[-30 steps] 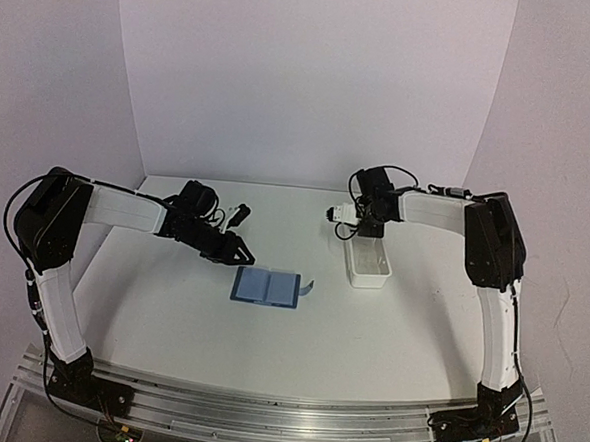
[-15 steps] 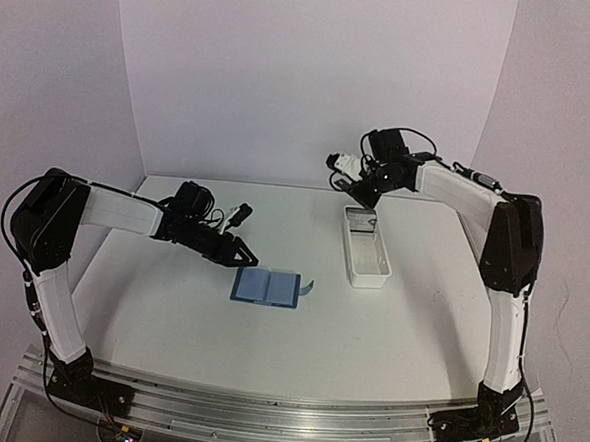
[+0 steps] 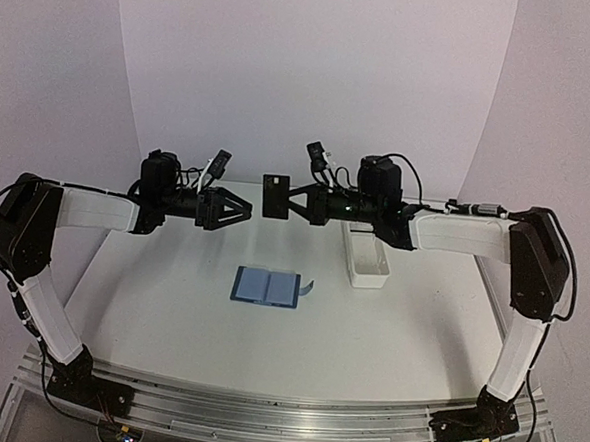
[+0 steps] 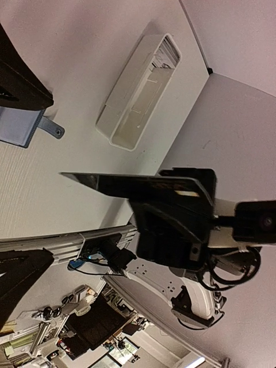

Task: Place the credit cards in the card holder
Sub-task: Pick up the credit card from the storage box, then insert the credit card into the card holder.

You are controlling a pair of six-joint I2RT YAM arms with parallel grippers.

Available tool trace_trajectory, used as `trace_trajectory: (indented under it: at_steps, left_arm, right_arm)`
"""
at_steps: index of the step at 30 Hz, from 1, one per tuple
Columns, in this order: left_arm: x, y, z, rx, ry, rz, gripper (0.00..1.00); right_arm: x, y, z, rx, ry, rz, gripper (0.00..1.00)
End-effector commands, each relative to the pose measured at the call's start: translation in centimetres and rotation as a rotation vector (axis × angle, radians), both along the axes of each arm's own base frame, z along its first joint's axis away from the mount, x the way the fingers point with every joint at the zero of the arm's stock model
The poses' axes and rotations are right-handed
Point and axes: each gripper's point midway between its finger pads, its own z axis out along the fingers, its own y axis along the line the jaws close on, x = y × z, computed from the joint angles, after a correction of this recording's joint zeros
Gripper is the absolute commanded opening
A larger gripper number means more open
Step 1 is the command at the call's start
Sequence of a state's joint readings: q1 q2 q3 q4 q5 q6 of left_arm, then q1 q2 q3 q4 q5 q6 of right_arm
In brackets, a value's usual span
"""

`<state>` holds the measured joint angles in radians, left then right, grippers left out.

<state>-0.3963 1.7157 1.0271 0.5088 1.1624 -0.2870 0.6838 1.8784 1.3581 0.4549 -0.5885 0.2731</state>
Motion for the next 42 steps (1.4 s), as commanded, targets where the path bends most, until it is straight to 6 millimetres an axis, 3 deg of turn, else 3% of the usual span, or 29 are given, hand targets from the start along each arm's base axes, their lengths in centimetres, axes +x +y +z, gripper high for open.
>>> trace_trajectory:
  at_steps: [1, 5, 11, 15, 18, 21, 24, 27, 30, 34, 37, 42]
  left_arm:
    - [-0.9, -0.5, 4.1, -0.081, -0.030, -0.088, 0.82]
    - [-0.8, -0.6, 4.0, -0.077, 0.003, -0.084, 0.73]
    - [-0.9, -1.0, 4.9, -0.090, 0.036, -0.092, 0.40]
    - [-1.1, -1.3, 5.2, -0.094, 0.067, -0.095, 0.24]
    - [-1.5, -1.4, 5.2, -0.091, 0.089, -0.103, 0.02]
    - [-1.7, -1.3, 4.2, -0.068, 0.150, -0.094, 0.00]
    - [-0.2, -1.2, 1.6, -0.010, 0.271, 0.024, 0.00]
    - [1.6, -0.3, -4.7, 0.133, 0.420, 0.201, 0.00]
    - [2.1, 0.6, -10.1, 0.251, 0.495, 0.294, 0.00]
    - [1.8, 0.7, -14.1, 0.319, 0.565, 0.324, 0.00]
    - [1.6, -0.2, -15.6, 0.351, 0.560, 0.322, 0.00]
    - [1.4, -1.1, -16.8, 0.352, 0.581, 0.335, 0.00]
  right_arm:
    - [-1.9, 1.6, 3.4, 0.174, 0.020, 0.102, 0.00]
    - [-2.7, 2.5, 2.8, 0.178, 0.032, 0.147, 0.00]
    - [-3.2, 3.3, 1.9, 0.169, 0.048, 0.169, 0.00]
    - [-3.3, 3.7, 1.5, 0.163, 0.055, 0.182, 0.00]
    - [-3.1, 3.7, 1.0, 0.159, 0.065, 0.173, 0.00]
    - [-2.6, 3.7, 0.5, 0.151, 0.082, 0.141, 0.00]
    - [0.6, 2.8, -3.2, 0.067, 0.199, -0.079, 0.31]
    - [2.7, 0.2, -9.8, -0.067, 0.408, -0.335, 0.39]
    - [2.0, -1.4, -14.5, -0.144, 0.605, -0.444, 0.40]
    - [0.4, -2.1, -19.4, -0.339, 0.716, -0.566, 0.40]
    - [-0.3, -2.4, -21.3, -0.477, 0.687, -0.640, 0.40]
    - [-0.7, -3.6, -23.5, -0.547, 0.690, -0.709, 0.37]
